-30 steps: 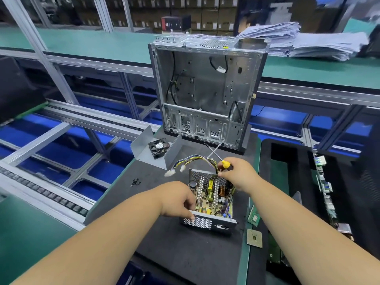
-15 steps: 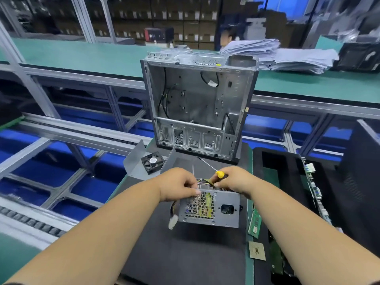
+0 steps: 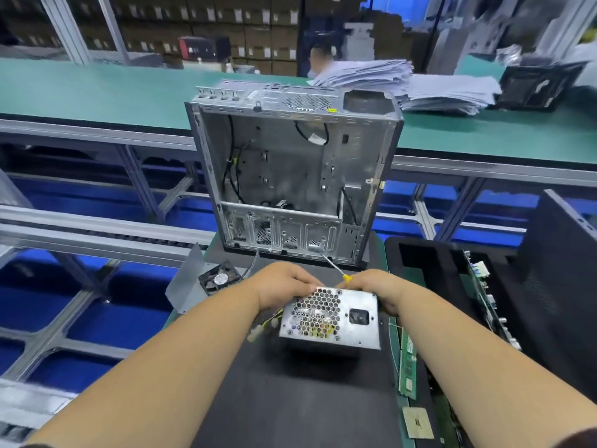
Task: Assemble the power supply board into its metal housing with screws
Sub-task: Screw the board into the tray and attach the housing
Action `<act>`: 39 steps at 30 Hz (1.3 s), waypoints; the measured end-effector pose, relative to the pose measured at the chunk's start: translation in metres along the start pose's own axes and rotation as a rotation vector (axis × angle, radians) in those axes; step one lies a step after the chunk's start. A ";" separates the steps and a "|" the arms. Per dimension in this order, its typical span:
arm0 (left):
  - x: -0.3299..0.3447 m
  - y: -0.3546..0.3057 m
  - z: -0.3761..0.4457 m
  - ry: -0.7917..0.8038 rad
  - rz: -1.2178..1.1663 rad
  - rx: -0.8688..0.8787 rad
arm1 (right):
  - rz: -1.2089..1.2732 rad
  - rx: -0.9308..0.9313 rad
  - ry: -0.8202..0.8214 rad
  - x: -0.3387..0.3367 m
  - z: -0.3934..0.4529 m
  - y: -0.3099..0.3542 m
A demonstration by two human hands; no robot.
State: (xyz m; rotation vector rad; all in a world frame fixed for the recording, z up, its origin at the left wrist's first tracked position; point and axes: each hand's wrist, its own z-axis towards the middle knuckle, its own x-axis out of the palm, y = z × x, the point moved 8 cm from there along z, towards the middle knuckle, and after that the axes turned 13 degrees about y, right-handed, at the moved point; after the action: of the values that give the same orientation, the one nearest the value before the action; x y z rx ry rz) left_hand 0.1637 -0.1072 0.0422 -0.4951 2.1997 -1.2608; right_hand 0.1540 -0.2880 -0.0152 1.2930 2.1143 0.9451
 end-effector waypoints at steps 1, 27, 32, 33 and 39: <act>-0.003 0.000 0.005 0.005 0.016 -0.007 | 0.009 -0.017 -0.033 -0.005 0.001 0.002; 0.036 -0.041 0.055 0.085 0.687 -0.028 | -0.040 -0.045 -0.212 -0.028 -0.066 -0.004; 0.030 -0.039 0.054 0.107 0.446 -0.058 | 0.001 -0.030 -0.209 -0.024 -0.064 -0.007; 0.031 -0.039 0.053 0.112 0.446 -0.062 | 0.039 -0.022 -0.202 -0.023 -0.062 -0.009; 0.035 -0.037 0.055 0.138 0.589 -0.041 | 0.115 -0.023 -0.203 -0.020 -0.061 -0.012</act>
State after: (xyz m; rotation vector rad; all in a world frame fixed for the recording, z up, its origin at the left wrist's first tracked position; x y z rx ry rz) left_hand 0.1722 -0.1821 0.0424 0.2288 2.2462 -0.9472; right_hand 0.1136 -0.3285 0.0160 1.4469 1.8874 0.8423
